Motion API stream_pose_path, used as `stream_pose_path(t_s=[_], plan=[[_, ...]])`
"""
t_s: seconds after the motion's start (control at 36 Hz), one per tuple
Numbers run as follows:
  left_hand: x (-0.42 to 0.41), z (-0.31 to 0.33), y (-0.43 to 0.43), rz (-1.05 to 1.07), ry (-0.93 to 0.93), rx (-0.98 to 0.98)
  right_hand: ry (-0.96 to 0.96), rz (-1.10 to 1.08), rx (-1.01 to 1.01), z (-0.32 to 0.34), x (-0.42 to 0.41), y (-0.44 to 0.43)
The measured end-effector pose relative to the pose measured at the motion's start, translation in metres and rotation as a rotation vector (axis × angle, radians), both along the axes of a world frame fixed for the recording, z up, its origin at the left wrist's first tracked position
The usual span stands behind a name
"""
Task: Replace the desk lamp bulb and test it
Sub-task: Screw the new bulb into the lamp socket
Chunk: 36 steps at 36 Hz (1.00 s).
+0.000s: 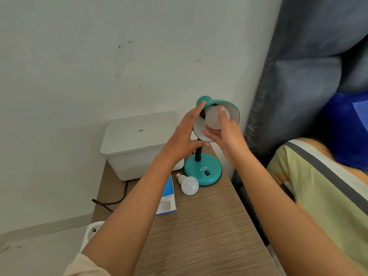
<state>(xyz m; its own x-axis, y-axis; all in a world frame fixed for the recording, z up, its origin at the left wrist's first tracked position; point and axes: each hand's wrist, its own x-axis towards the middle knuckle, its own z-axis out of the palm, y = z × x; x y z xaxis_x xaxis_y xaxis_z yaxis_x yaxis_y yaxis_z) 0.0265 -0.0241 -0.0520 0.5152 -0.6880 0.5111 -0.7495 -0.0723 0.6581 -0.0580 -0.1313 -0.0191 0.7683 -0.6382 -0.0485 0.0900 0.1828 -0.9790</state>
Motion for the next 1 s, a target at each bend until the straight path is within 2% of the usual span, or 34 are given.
stream_pose_path(t_s=[0.14, 0.25, 0.36, 0.5, 0.56, 0.61, 0.69, 0.83, 0.92, 1.0], plan=[[-0.002, 0.0, 0.0, 0.003, 0.006, -0.004, -0.034, -0.007, -0.145, -0.004, -0.004, 0.002], [-0.001, 0.001, 0.001, 0.019, 0.012, -0.002, -0.017, 0.017, -0.035, -0.003, -0.002, 0.001], [-0.003, 0.001, 0.001, 0.016, 0.04, -0.01, -0.006, -0.052, -0.241, -0.005, -0.002, 0.004], [-0.002, 0.002, 0.003, 0.003, 0.058, -0.024, -0.041, -0.053, -0.164, -0.002, -0.002, 0.007], [-0.002, 0.001, 0.003, 0.001, 0.065, -0.02, -0.013, -0.101, -0.319, -0.004, -0.005, 0.009], [-0.001, 0.002, 0.002, 0.006, 0.058, -0.016, 0.0, -0.131, -0.393, -0.007, -0.004, 0.009], [-0.001, 0.002, 0.002, -0.001, 0.055, -0.02, 0.032, -0.102, -0.292, -0.008, -0.003, 0.007], [0.0, 0.001, 0.001, -0.009, 0.066, -0.029, 0.012, -0.171, -0.458, -0.01, -0.006, 0.009], [0.001, 0.001, 0.001, -0.013, 0.056, -0.033, 0.038, -0.129, -0.318, -0.007, -0.005, 0.008], [0.002, 0.0, 0.001, -0.01, 0.06, -0.022, 0.017, -0.179, -0.462, -0.008, -0.006, 0.01]])
